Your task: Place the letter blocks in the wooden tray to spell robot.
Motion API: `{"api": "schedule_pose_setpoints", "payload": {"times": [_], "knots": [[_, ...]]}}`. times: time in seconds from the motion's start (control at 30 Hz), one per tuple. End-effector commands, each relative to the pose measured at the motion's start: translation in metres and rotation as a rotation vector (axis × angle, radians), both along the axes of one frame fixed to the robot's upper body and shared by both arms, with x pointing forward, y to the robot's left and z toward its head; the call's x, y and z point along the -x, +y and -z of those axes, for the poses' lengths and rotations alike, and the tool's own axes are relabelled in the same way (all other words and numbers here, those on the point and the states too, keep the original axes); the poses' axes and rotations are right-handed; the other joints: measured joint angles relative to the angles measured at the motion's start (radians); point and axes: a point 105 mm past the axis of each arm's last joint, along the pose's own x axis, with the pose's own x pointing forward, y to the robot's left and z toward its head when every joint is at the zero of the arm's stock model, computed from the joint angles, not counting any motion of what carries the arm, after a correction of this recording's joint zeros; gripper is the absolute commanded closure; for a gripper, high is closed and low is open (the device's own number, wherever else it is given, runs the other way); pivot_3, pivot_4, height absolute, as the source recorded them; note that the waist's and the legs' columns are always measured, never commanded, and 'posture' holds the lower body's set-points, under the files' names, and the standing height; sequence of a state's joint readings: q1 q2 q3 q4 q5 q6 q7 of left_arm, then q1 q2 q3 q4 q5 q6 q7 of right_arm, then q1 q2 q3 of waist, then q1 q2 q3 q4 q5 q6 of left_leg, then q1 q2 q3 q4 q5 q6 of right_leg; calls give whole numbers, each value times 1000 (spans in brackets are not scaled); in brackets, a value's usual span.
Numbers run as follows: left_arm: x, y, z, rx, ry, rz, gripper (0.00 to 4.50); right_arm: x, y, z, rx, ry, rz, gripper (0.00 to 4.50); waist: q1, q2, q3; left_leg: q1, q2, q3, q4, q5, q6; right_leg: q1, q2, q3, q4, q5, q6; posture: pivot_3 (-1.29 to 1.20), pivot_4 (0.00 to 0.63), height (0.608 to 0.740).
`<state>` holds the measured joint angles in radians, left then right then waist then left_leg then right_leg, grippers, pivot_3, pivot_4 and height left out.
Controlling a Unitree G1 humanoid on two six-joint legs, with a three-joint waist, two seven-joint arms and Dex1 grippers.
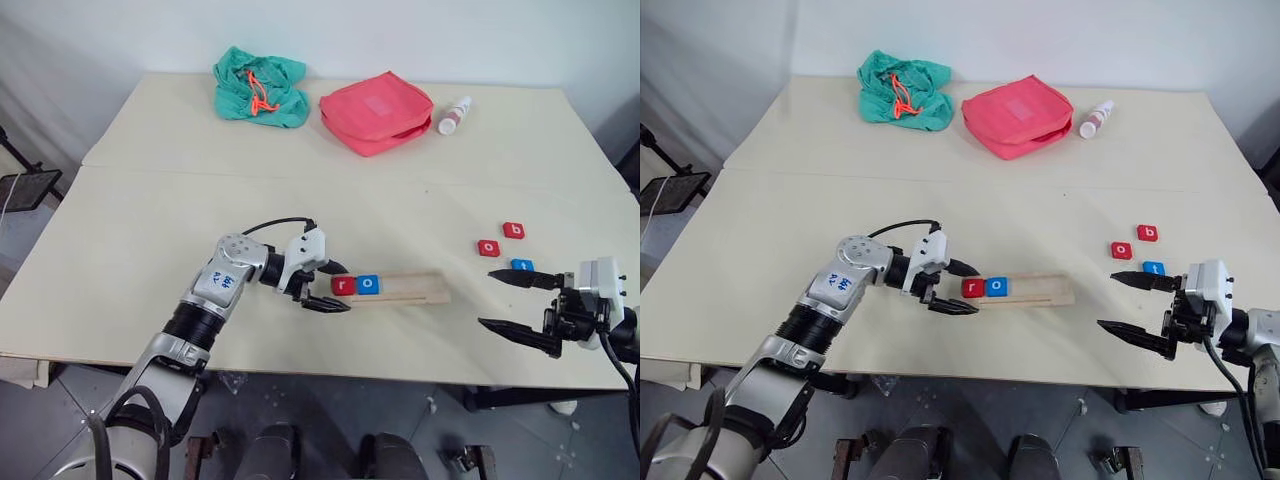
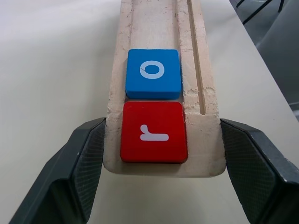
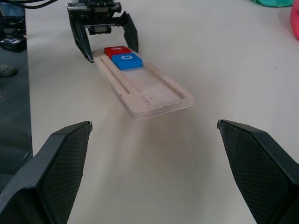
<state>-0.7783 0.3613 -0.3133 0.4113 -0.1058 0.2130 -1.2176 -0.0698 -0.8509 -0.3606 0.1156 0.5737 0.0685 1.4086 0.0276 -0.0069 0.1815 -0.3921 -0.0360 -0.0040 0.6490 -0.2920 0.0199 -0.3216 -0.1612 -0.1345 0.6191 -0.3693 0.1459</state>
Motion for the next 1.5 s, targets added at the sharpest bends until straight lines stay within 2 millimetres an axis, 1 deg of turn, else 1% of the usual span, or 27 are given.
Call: {"api": "schedule_pose_setpoints", "payload": {"times": [0.03, 0.17, 0.43, 0.63, 0.73, 0.8, 0.87, 0.93, 1.1, 1.17, 1.27, 1.33, 1.4, 1.47, 1.5], "knots": [[8, -10, 2, -33, -27, 82, 1110, 2, 0, -12, 2, -45, 2, 0, 0, 0, 0, 0, 0, 0, 0, 0, 0, 0, 0, 0, 0, 0, 0, 0, 150, 740], [11, -16, 3, -56, -32, 115, 1110, 2, 1, -11, 1, -46, 5, 0, 1, 0, 0, 0, 0, 0, 1, 0, 0, 0, 0, 0, 0, 0, 0, 0, 150, 740], [0, -19, 5, -81, -64, 48, 1110, 2, 0, -11, -3, -49, 18, 0, 2, 0, 0, 0, 0, 0, 1, 0, 0, 0, 0, 0, 0, 0, 0, 0, 150, 740], [1, -22, 8, -90, -78, 46, 1110, 2, 0, -12, -1, -48, 24, 0, 1, 0, 0, -1, 0, 0, 1, 0, 0, 0, 0, 0, 0, 0, 0, 0, 150, 740], [1, -23, 7, -94, -86, 44, 74, 1, -1, -13, 1, -49, 25, 0, 2, 0, 0, -1, 0, 0, 1, 0, 0, 0, 0, 0, 0, 0, 0, 0, 150, 740], [2, -25, 6, -90, -89, 44, 29, 0, -2, -14, 3, -48, 27, 0, 1, 0, 0, -1, 0, 0, 1, 0, 0, 0, 0, 0, 0, 0, 0, 0, 150, 740], [2, -26, 2, -74, -102, 39, 29, 0, -3, -14, 7, -47, 32, 0, 1, 0, 0, -1, 0, 0, 1, 0, 0, 0, 0, 0, 0, 0, 0, 0, 150, 740], [4, -27, -7, -39, -111, 39, 29, 0, -6, -13, 10, -41, 43, 0, 1, 0, 0, -1, 0, 0, 1, 0, 0, 0, 0, 0, 0, 0, 0, 0, 150, 740], [13, -25, -37, 84, -114, 52, 29, 3, -21, -8, 23, -11, 101, 0, 2, 0, 0, -1, 0, -1, 1, 0, 0, 0, 0, 0, 0, 0, 0, 0, 150, 740], [16, -23, -46, 122, -105, 53, 29, 4, -30, -5, 28, 1, 138, 0, 1, 0, 0, -1, 0, -1, 1, 0, 0, 0, 0, 0, 0, 0, 0, 0, 150, 740], [24, -7, -60, 209, -86, 68, 29, 7, -50, 2, 41, 36, 285, 0, 1, 0, 0, -1, 0, -1, 1, 0, 0, 0, 0, 0, 0, 0, 0, 0, 150, 740], [30, 0, -59, 240, -76, 99, 29, 5, -59, 4, 39, 31, 375, 0, 0, 0, 0, -1, 0, -1, 0, 0, 0, 0, 0, 0, 0, 0, 0, 0, 150, 740], [33, 3, -61, 299, -72, 115, 29, 2, -64, 3, 21, 16, 444, 0, -2, 0, 0, 0, 0, -1, 0, 0, 0, 0, 0, 0, -1, 0, 0, 0, 150, 740], [29, 8, -56, 319, -104, 96, 29, -4, -66, 3, -12, -8, 555, 0, -1, 0, 0, 0, 0, -1, 1, 0, 0, 0, 0, 1, -1, 0, 0, 0, 150, 740], [24, 12, -54, 320, -150, 70, 29, -6, -68, 4, -31, -16, 616, 0, -1, 0, 0, 0, 0, -1, 2, 0, 0, 1, 0, 1, -1, 0, 0, 0, 150, 740]]}}
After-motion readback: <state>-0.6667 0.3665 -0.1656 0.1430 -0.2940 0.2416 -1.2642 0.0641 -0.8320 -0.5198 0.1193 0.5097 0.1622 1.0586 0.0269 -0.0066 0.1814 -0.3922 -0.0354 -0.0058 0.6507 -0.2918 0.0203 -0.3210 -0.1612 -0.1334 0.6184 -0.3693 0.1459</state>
